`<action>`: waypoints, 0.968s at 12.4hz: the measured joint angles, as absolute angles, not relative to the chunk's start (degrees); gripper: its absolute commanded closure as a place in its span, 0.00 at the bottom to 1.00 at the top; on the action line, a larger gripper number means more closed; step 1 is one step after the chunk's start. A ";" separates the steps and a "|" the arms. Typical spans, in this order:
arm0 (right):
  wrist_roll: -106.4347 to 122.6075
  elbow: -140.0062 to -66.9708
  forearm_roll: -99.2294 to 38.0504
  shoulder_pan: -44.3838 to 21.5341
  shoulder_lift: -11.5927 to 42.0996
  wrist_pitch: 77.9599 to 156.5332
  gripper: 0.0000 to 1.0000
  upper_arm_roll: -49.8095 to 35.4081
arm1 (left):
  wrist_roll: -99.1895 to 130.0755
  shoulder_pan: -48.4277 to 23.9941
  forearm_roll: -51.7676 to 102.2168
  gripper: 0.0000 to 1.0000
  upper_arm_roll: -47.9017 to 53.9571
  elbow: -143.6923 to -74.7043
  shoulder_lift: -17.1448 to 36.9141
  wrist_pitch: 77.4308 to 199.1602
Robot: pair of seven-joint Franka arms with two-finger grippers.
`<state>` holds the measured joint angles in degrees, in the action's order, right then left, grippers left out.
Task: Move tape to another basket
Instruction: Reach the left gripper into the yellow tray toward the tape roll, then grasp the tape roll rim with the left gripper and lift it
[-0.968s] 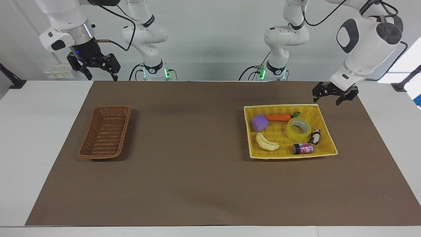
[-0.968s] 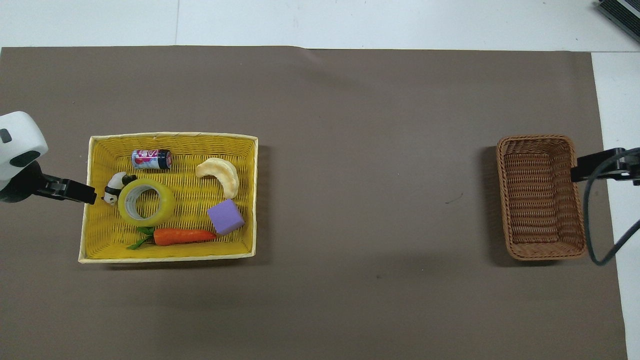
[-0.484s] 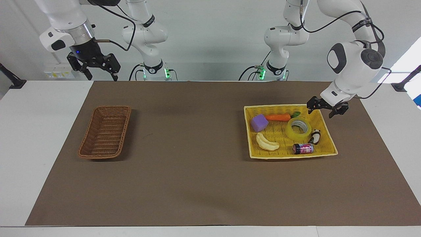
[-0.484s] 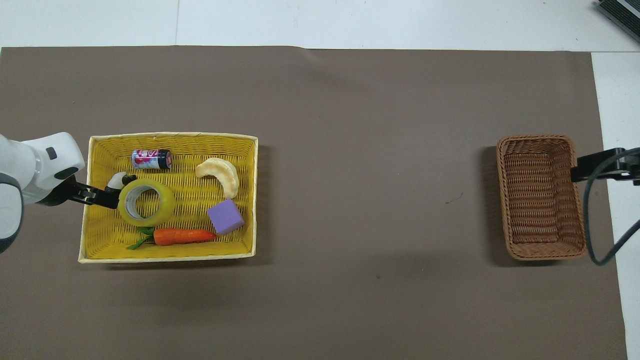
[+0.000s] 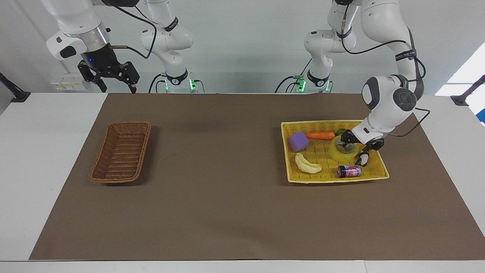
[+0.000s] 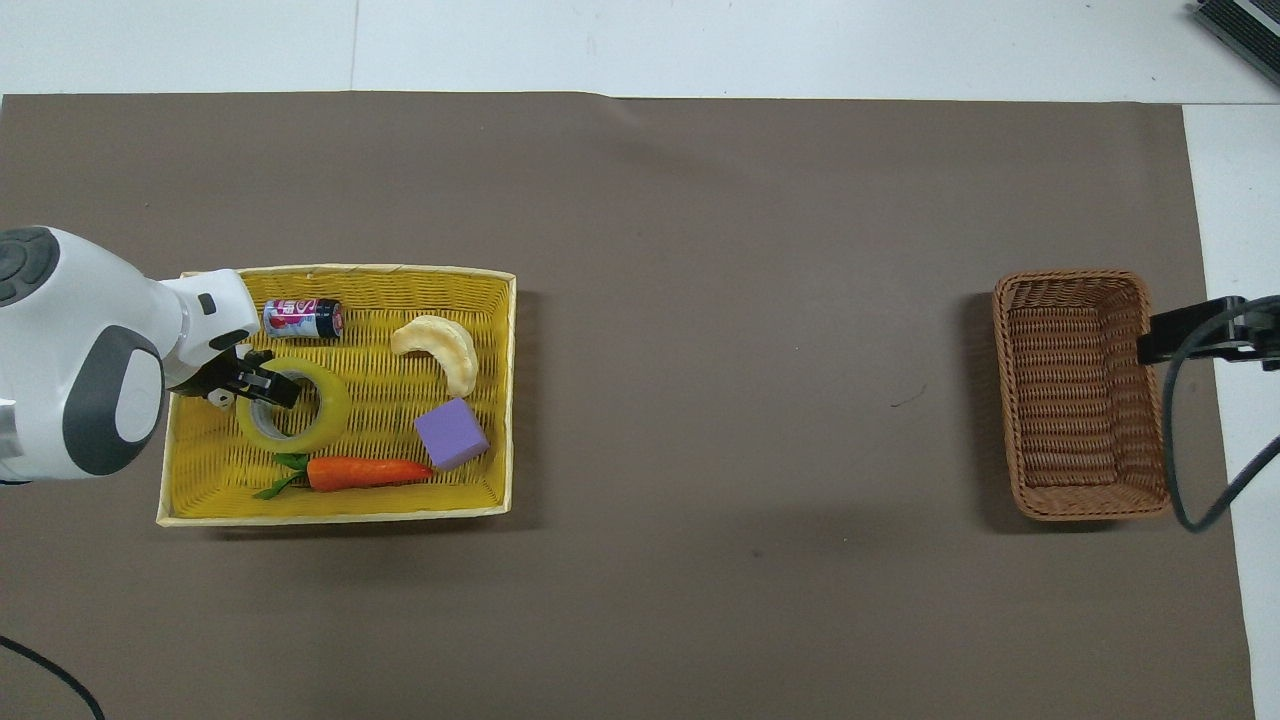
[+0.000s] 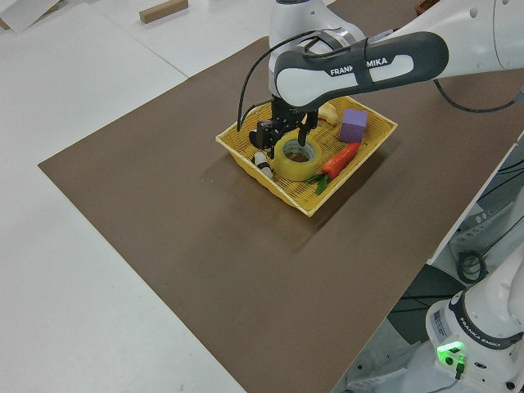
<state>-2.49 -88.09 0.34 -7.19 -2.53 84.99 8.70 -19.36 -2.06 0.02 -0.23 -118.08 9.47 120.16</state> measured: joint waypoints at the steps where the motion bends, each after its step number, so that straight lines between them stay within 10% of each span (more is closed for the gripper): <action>1: -2.49 -88.09 0.34 -7.13 -2.53 84.99 0.00 8.72 | -20.27 -2.04 0.02 0.71 -0.29 -118.61 9.84 120.94; 2: -2.49 -88.09 0.34 -7.11 -2.55 84.88 0.00 8.78 | -21.21 -2.01 0.02 0.97 -0.42 -119.40 10.09 121.94; 3: -2.49 -88.07 0.34 -7.14 -2.59 84.54 0.00 8.77 | -21.79 -1.96 0.02 1.00 -0.62 -120.22 10.21 122.59; 12: -9.86 -87.95 -1.42 -7.23 -2.64 84.42 0.00 7.98 | -22.15 -2.07 1.04 1.00 -0.46 -111.13 9.00 112.16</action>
